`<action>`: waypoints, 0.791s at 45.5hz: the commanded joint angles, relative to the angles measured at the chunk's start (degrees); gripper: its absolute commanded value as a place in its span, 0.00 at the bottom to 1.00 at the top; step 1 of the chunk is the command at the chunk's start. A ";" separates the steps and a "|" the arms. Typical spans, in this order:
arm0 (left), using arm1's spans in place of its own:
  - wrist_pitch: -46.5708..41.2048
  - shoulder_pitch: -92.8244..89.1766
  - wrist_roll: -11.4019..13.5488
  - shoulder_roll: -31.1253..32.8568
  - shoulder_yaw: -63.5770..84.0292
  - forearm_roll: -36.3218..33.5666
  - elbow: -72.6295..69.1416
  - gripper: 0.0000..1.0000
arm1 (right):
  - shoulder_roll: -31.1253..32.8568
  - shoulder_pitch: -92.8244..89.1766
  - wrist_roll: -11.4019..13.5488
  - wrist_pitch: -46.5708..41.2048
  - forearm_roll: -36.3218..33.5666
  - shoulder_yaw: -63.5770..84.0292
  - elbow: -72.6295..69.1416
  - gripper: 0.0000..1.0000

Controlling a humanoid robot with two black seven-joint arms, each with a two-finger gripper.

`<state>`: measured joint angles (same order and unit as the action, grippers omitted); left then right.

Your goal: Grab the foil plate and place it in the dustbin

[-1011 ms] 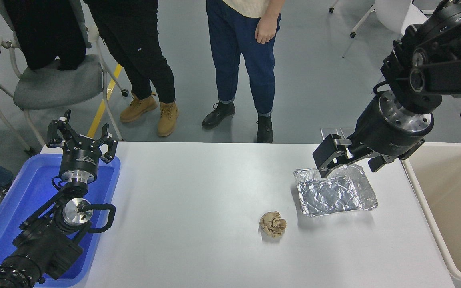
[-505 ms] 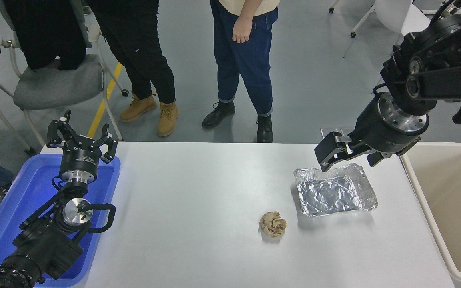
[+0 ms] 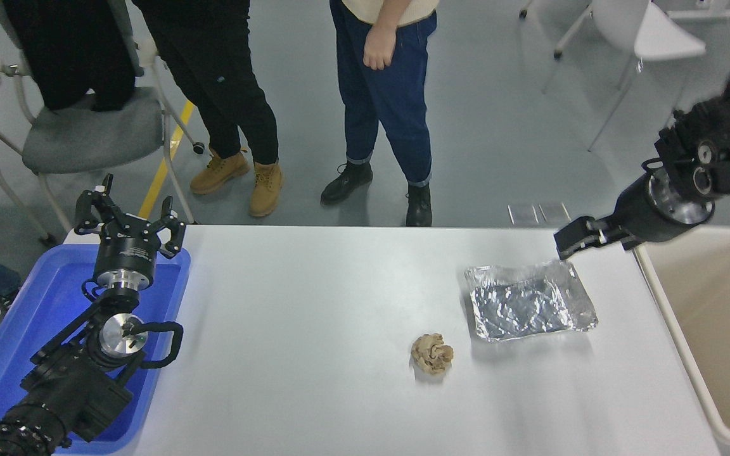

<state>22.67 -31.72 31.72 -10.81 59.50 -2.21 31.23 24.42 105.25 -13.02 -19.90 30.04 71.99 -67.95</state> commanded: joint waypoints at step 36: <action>0.01 -0.09 0.01 0.00 0.00 0.01 -0.03 0.99 | -3.15 -42.58 0.54 10.67 4.85 -27.69 40.43 1.00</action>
<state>22.67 -31.81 31.73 -10.81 59.51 -2.20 31.21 23.01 66.75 -12.55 -9.95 34.76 48.59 -31.98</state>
